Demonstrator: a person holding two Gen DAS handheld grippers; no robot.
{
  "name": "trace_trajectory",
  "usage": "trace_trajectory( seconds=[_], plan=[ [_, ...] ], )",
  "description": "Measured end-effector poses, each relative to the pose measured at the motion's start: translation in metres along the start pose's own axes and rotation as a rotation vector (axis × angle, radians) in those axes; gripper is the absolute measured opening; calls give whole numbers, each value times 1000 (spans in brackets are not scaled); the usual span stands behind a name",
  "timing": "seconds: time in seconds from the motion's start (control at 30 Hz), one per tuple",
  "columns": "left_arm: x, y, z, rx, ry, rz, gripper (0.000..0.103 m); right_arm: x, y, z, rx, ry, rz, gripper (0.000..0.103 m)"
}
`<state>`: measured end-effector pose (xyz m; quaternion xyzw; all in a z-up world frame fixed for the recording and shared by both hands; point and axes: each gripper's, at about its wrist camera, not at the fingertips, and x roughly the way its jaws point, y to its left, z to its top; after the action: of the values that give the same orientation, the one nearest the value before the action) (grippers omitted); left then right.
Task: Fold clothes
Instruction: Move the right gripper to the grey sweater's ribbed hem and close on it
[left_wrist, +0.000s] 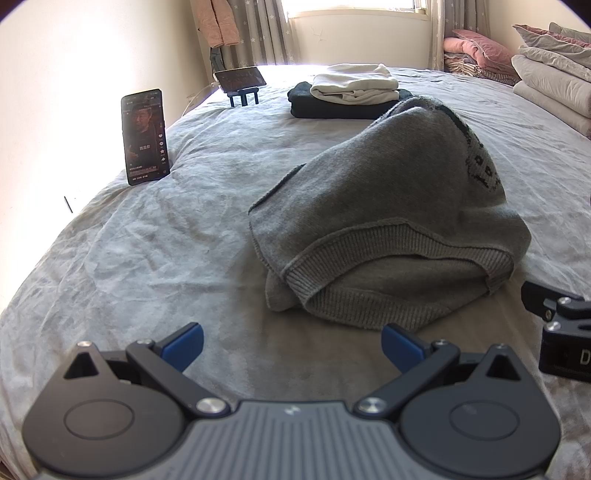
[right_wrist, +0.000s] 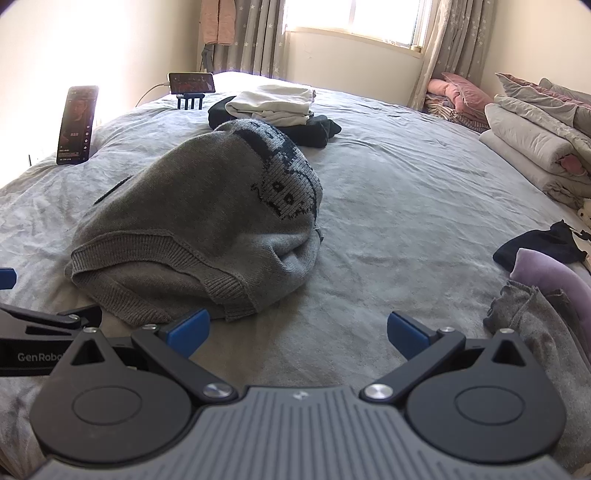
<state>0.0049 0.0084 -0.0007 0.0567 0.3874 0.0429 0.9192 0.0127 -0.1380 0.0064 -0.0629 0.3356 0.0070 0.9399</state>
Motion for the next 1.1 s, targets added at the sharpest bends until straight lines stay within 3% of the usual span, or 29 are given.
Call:
trace_trajectory(
  seconds=[0.47,0.8,1.1],
  plan=[
    [26,13,14,-29,33,-5,103,20,6,17,23,17,7,103],
    [60,17,24,-44,75,-24,103,53,-2,23,59,108,21,103],
    [64,10,18,2,19,-2,103,72,-10,16,102,185,64,103]
  ],
)
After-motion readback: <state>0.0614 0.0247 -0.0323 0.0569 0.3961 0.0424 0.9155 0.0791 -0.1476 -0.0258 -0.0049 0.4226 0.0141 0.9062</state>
